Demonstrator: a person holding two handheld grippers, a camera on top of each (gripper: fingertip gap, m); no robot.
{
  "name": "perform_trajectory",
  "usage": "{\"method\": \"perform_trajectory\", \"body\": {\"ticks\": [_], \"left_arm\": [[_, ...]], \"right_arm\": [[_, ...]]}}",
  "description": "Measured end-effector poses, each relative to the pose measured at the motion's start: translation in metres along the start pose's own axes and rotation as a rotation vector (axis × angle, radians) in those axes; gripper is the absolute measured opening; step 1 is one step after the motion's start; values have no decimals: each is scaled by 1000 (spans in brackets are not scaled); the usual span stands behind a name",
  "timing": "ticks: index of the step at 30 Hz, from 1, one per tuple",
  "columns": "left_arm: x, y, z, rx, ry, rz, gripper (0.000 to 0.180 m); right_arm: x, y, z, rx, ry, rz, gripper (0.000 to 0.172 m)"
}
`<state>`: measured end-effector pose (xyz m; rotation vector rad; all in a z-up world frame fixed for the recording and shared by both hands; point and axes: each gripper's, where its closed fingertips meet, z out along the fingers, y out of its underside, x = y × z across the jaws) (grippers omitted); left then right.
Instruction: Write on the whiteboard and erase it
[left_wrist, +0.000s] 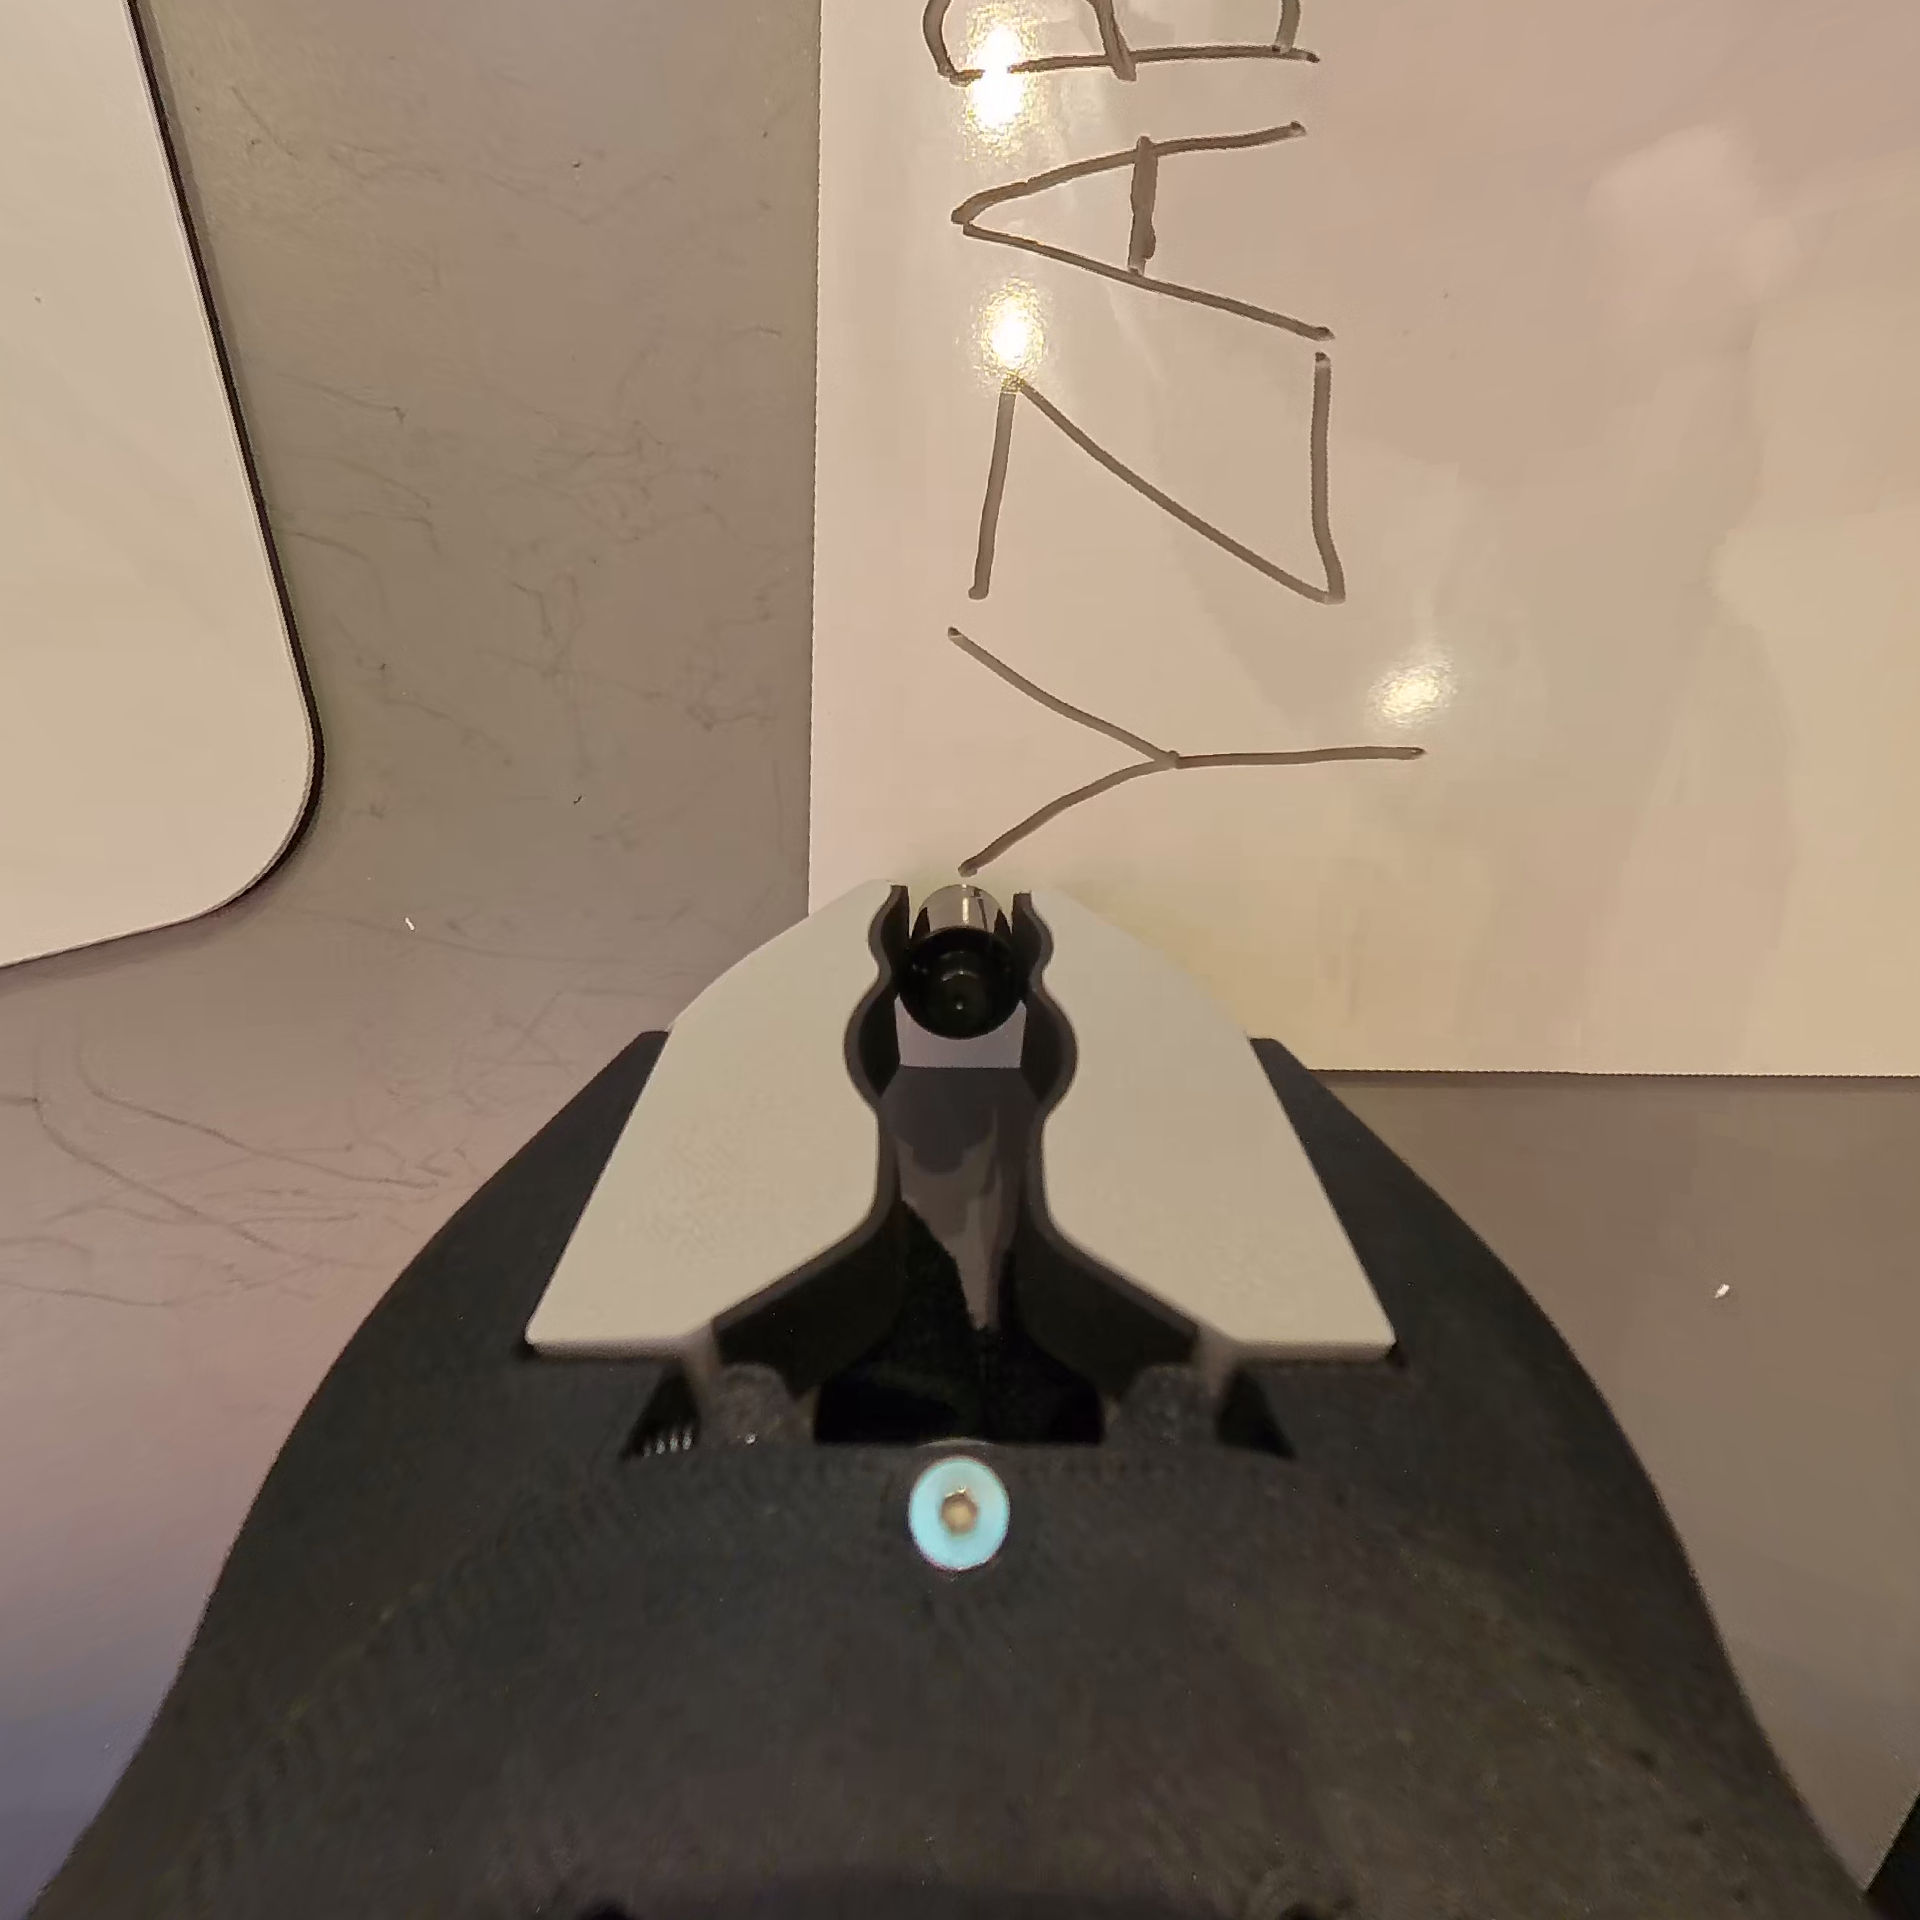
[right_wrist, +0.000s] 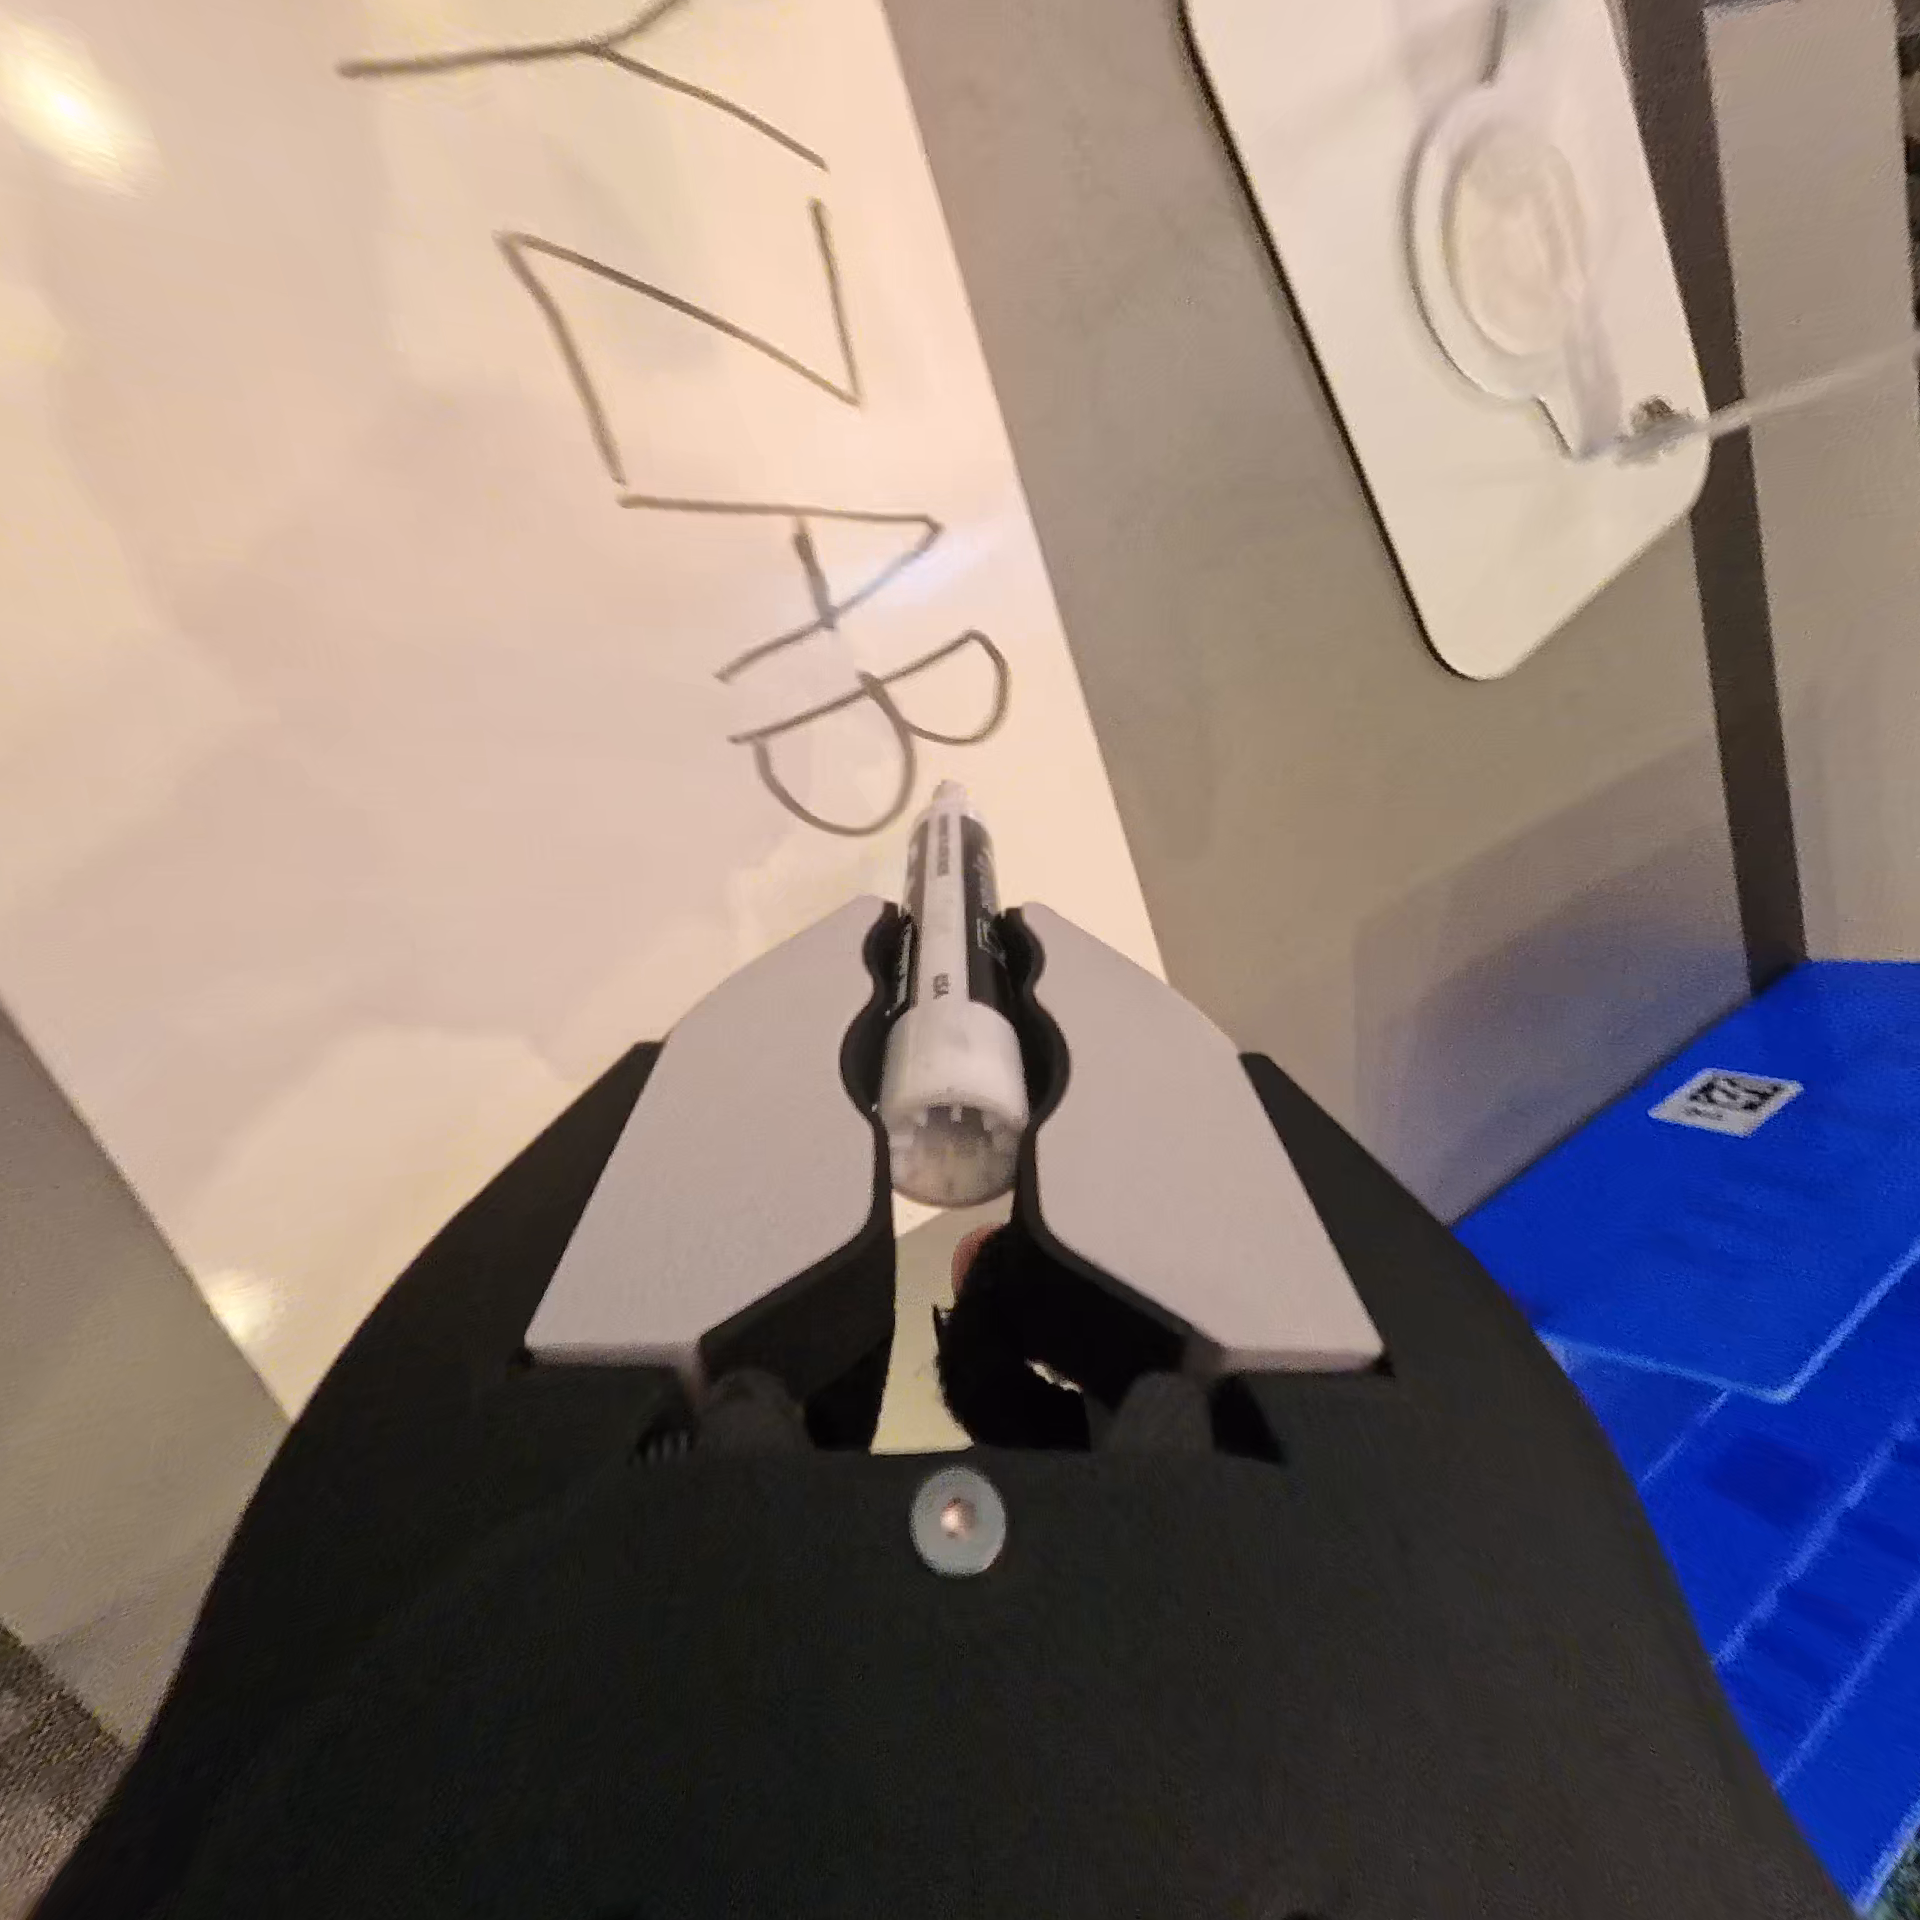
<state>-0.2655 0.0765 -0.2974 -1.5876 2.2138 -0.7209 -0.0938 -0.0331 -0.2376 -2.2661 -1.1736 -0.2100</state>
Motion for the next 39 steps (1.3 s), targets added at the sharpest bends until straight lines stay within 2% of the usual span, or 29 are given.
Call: {"method": "perform_trajectory", "body": {"ticks": [8,16,27,33,39], "left_arm": [[0,0,0,2,2,-2,19],[0,0,0,3,3,-2,19],[0,0,0,4,3,-3,19],[0,0,0,2,0,-3,19],[0,0,0,3,2,-5,19]], "right_arm": [[23,17,9,-35,51,45,20],[14,13,16,-33,14,18,20],[-21,18,-4,-49,-44,-10,20],[-17,40,-14,-79,-35,32,20],[-6,37,-17,-46,-11,57,20]]}}
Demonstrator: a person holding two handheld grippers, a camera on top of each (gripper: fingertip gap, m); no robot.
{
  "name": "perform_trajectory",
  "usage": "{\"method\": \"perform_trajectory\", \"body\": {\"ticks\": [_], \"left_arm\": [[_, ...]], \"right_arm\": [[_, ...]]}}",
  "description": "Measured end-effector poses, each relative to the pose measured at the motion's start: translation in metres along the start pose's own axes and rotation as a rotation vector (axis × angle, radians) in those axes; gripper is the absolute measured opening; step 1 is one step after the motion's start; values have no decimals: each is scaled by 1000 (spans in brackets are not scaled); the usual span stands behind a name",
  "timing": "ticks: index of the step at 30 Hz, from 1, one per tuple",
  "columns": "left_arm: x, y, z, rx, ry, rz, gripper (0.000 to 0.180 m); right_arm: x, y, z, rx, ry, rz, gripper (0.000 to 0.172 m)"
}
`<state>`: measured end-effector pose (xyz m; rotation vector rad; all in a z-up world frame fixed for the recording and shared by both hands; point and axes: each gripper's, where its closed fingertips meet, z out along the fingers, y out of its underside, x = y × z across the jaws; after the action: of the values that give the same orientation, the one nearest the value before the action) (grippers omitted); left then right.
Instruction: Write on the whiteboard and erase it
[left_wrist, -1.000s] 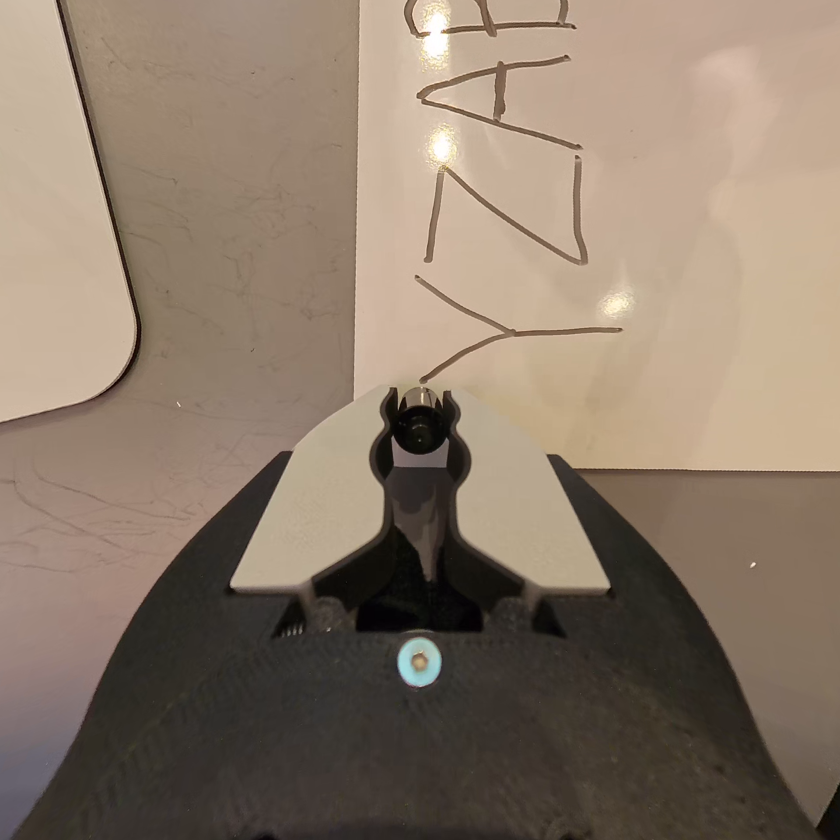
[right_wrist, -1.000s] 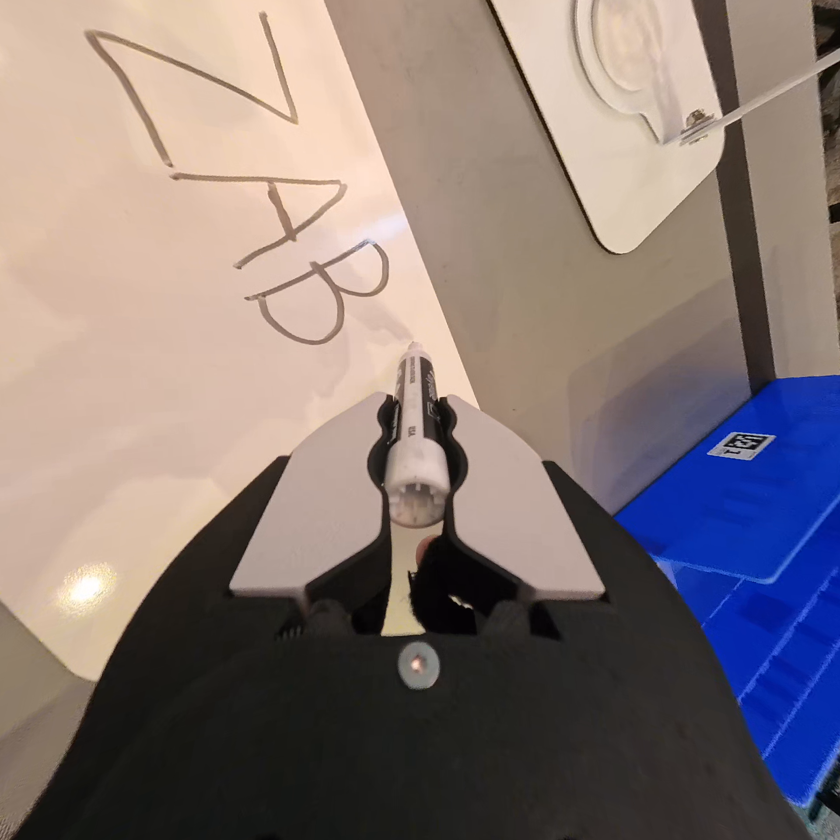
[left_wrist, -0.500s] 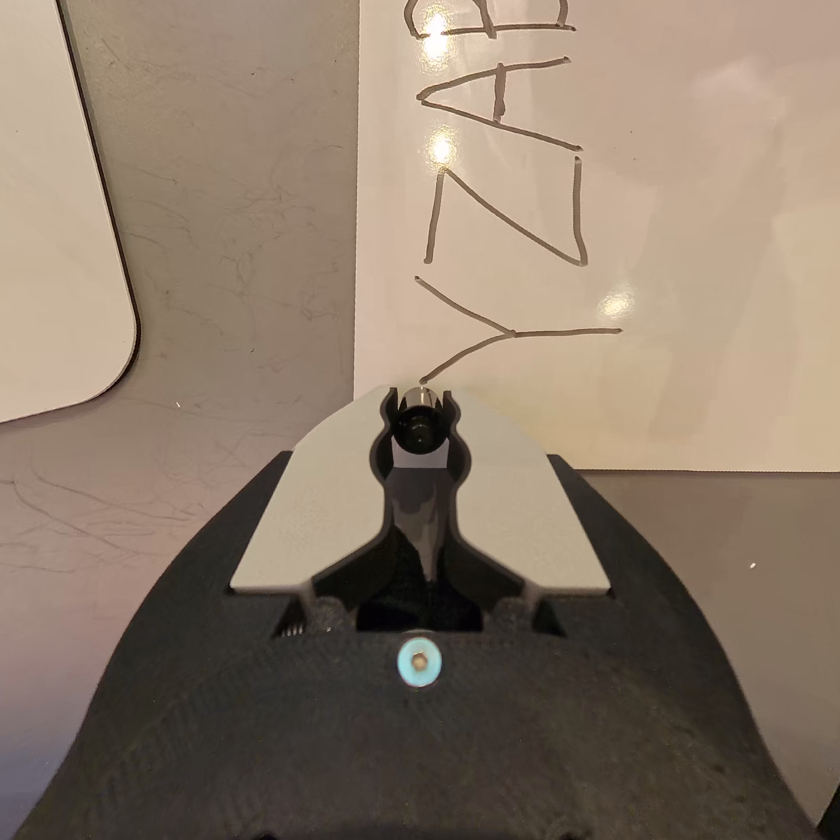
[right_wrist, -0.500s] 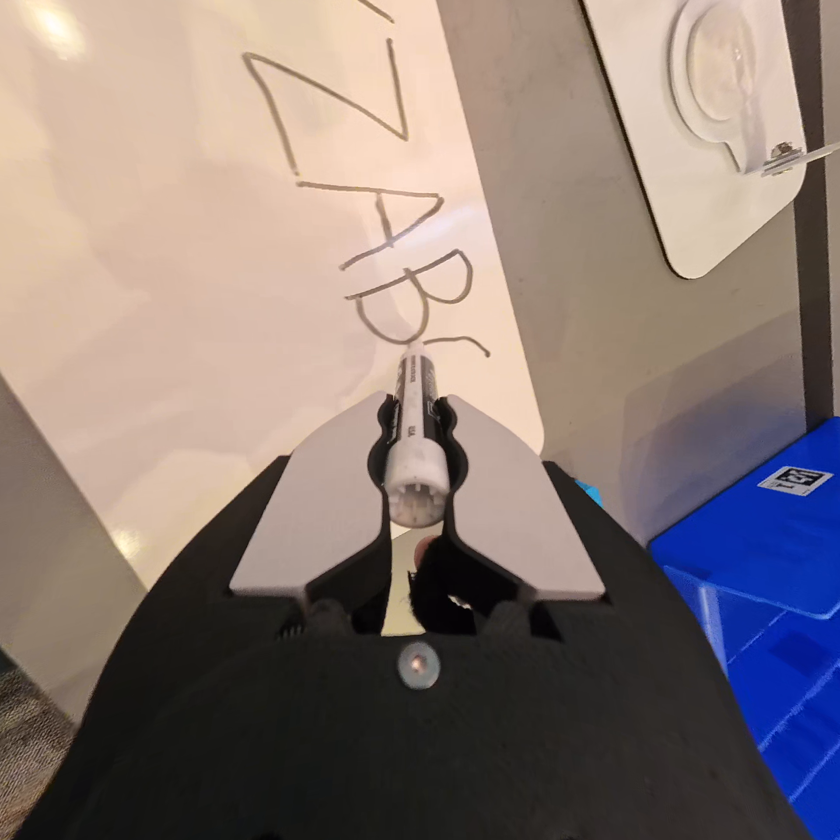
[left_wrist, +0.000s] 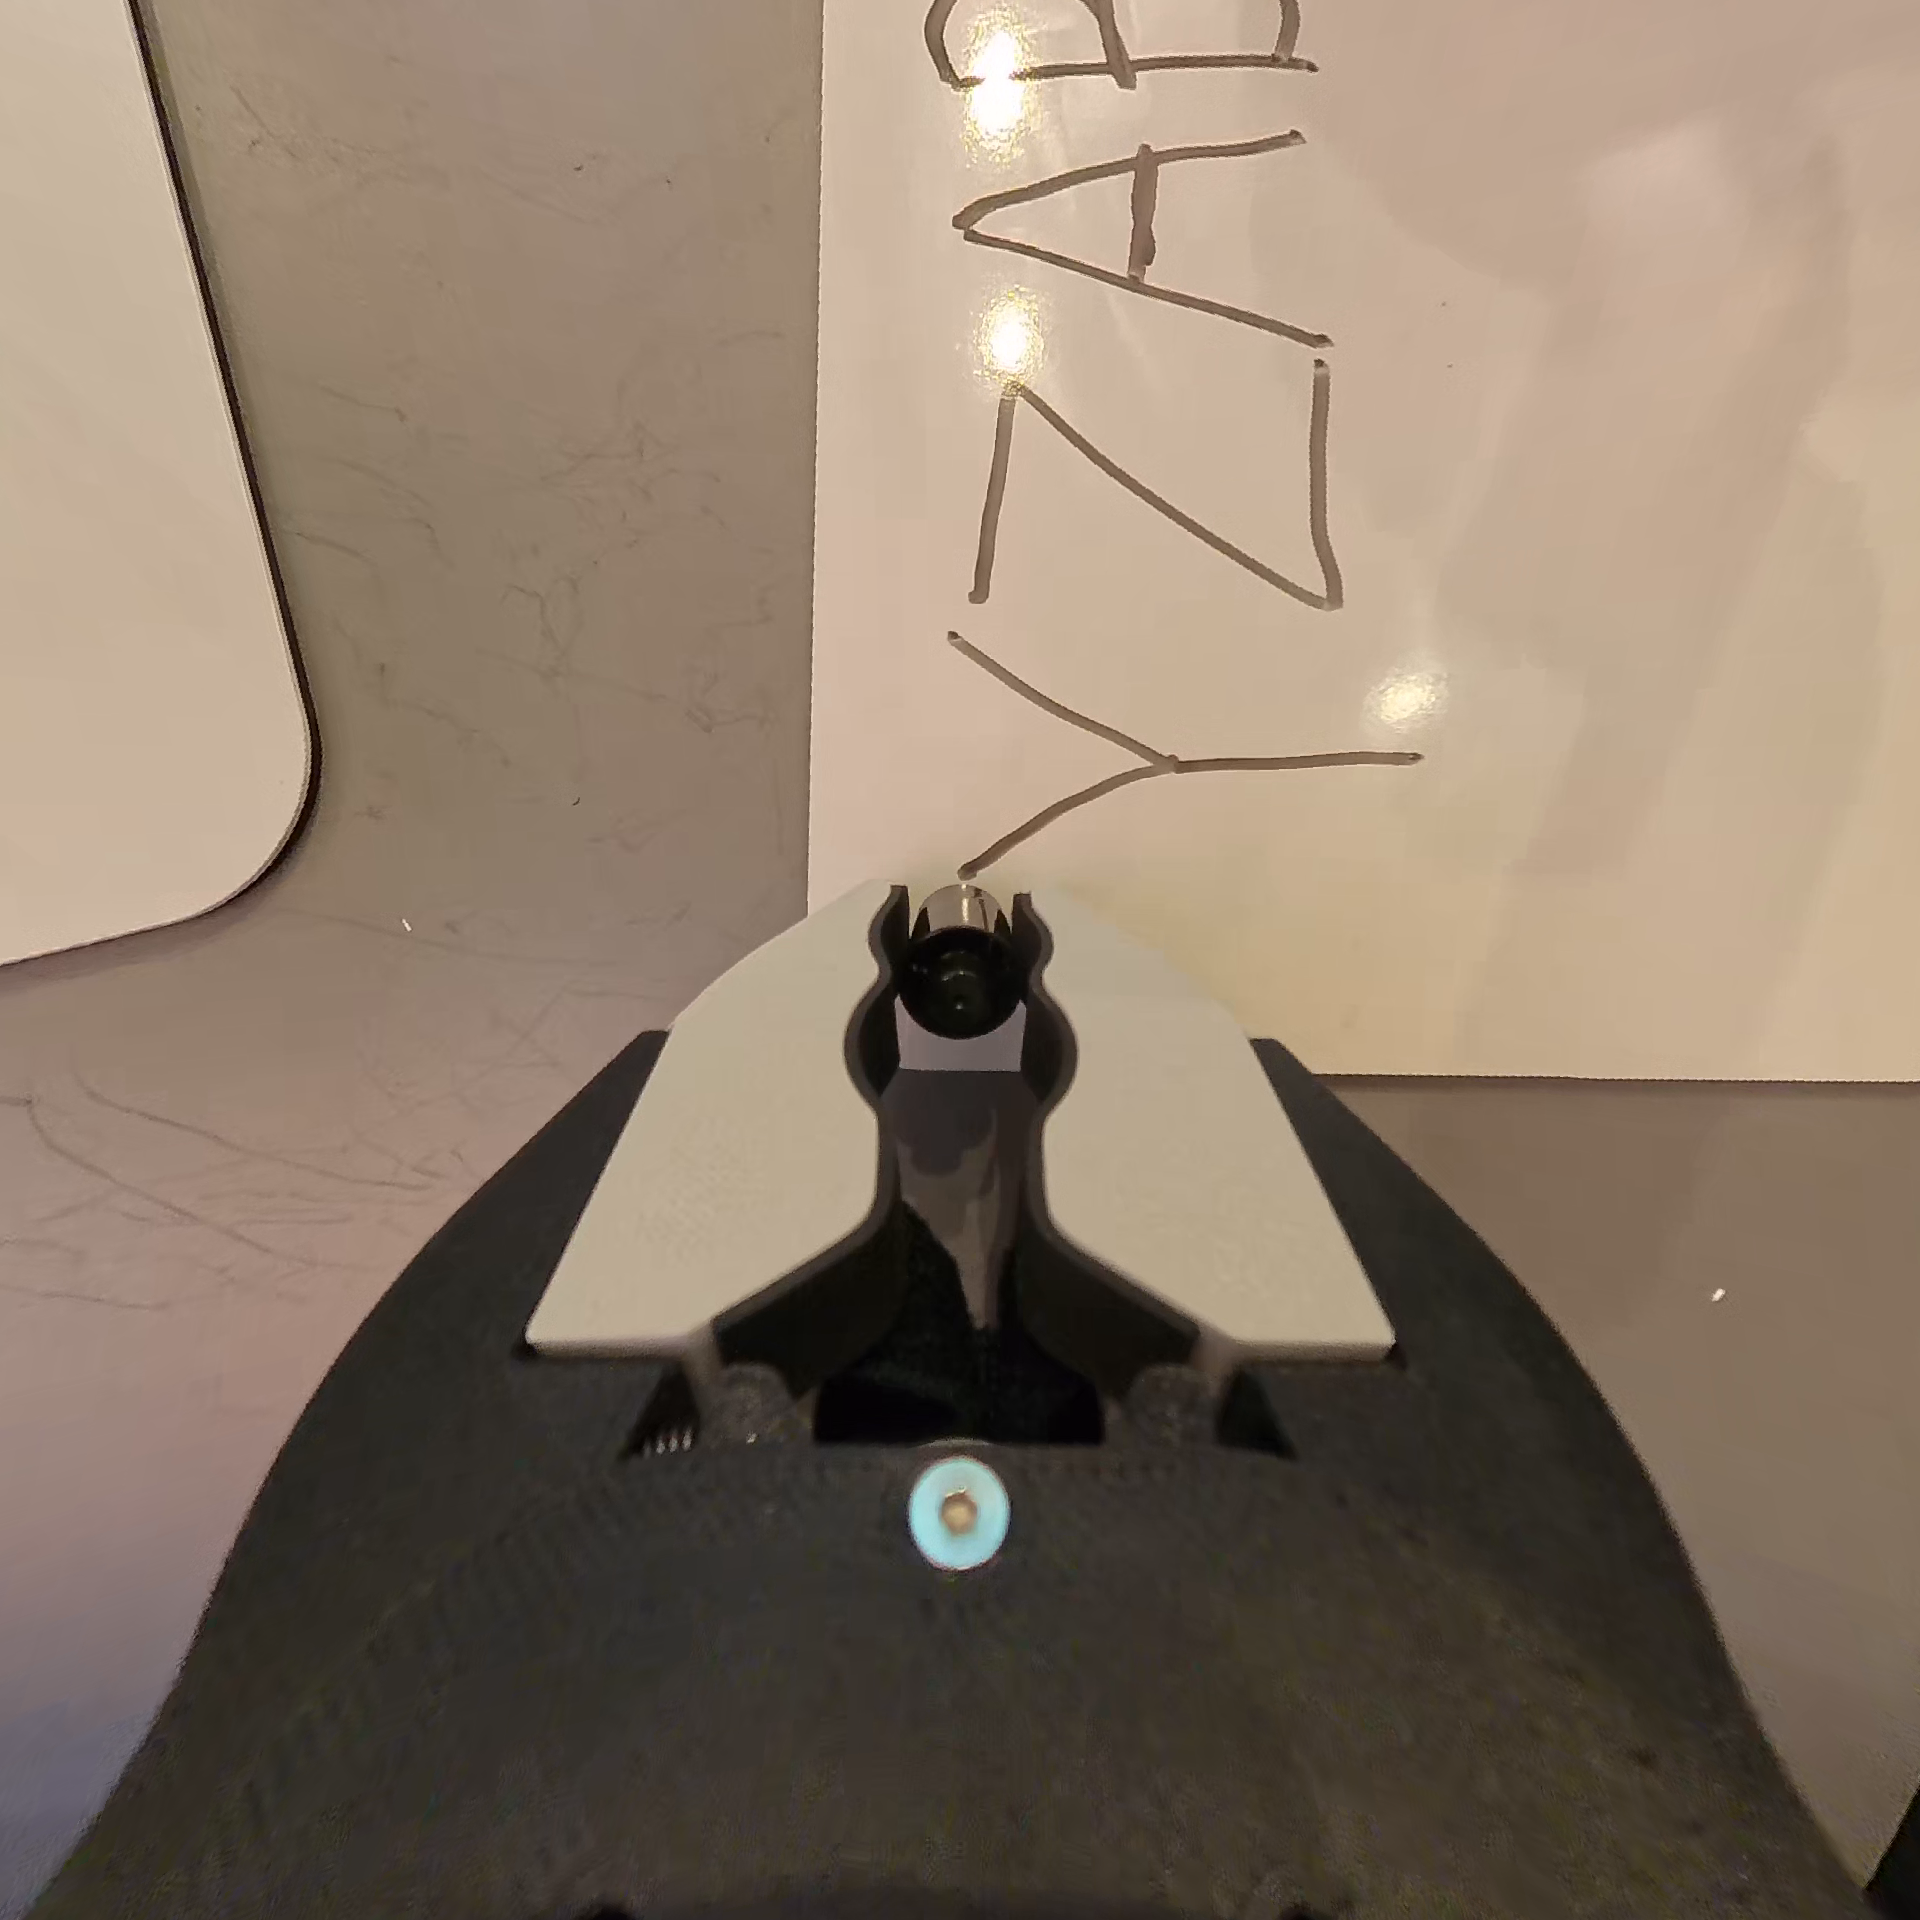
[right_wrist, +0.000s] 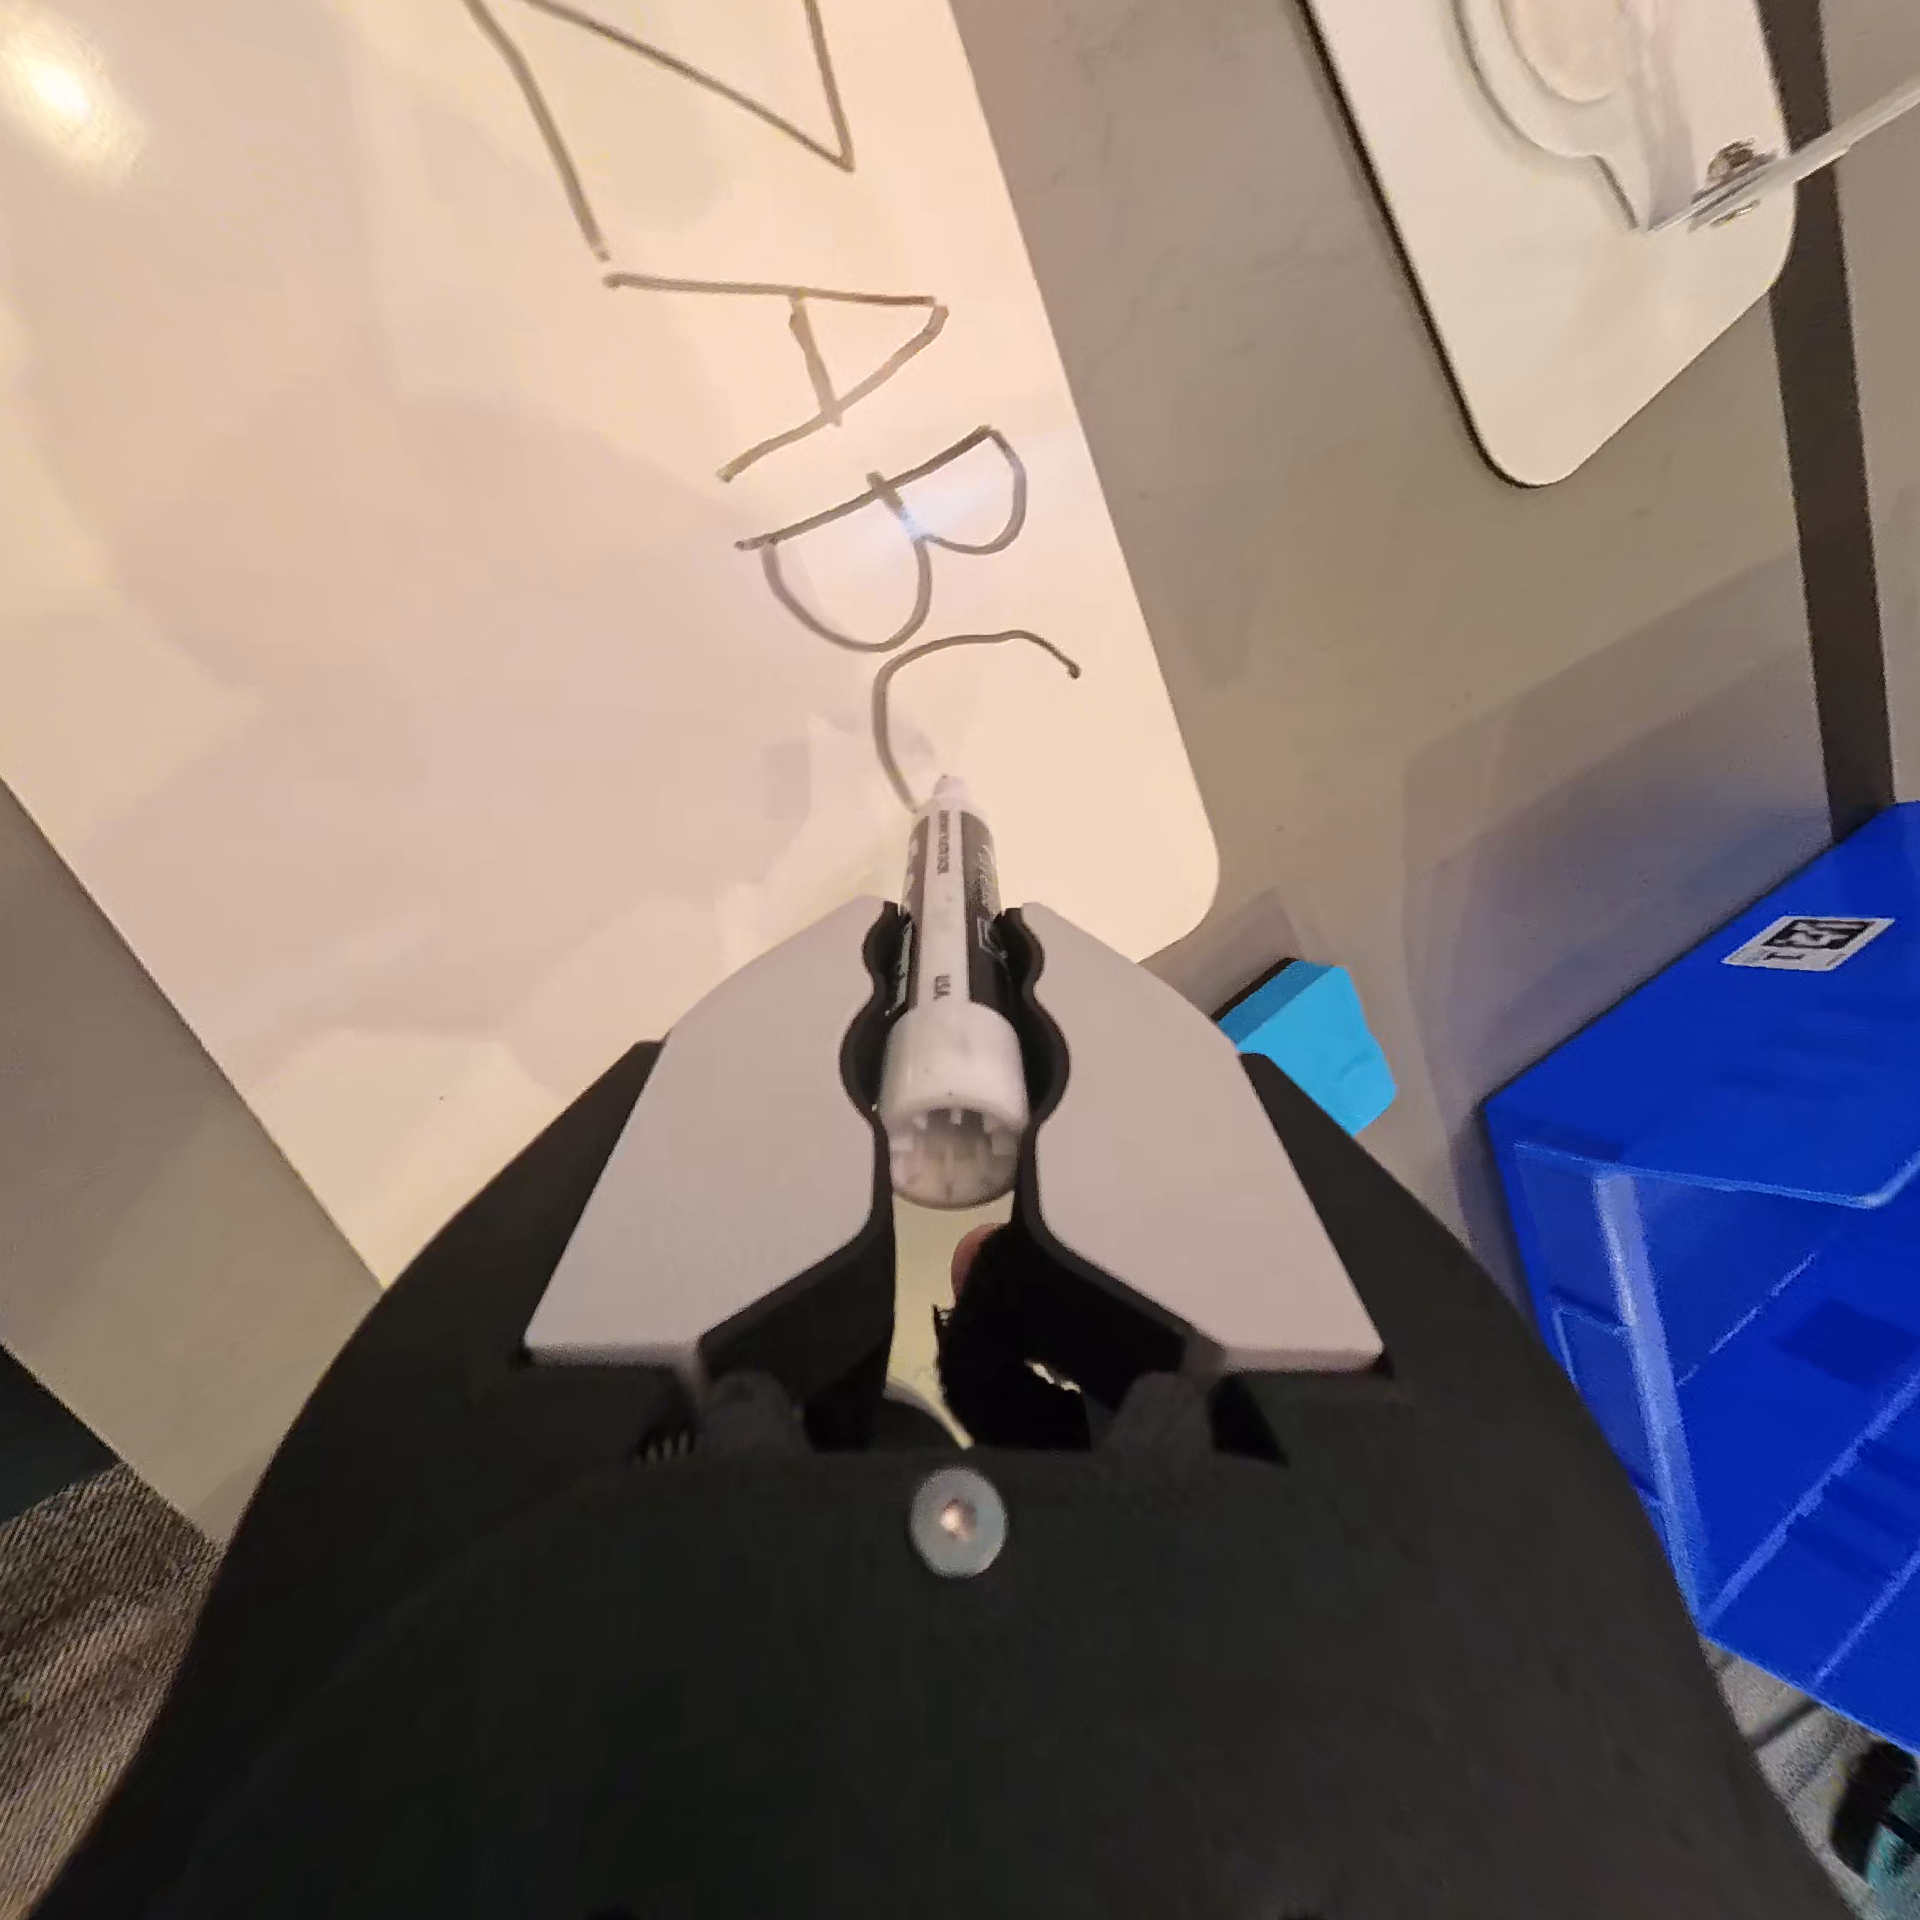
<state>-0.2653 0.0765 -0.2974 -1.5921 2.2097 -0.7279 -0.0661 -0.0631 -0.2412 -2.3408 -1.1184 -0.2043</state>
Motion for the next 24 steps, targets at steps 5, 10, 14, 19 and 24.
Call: {"method": "perform_trajectory", "body": {"ticks": [5,10,14,19,24], "left_arm": [[0,0,0,3,3,-2,19],[0,0,0,2,2,-1,19],[0,0,0,2,2,0,19],[0,0,0,2,2,1,19],[0,0,0,2,3,0,19]], "right_arm": [[24,-1,1,-7,60,2,20],[37,-3,12,-12,70,-2,20],[42,-4,22,-24,58,-8,20],[39,0,26,-46,37,-13,20],[23,8,16,-58,16,-20,20]]}}
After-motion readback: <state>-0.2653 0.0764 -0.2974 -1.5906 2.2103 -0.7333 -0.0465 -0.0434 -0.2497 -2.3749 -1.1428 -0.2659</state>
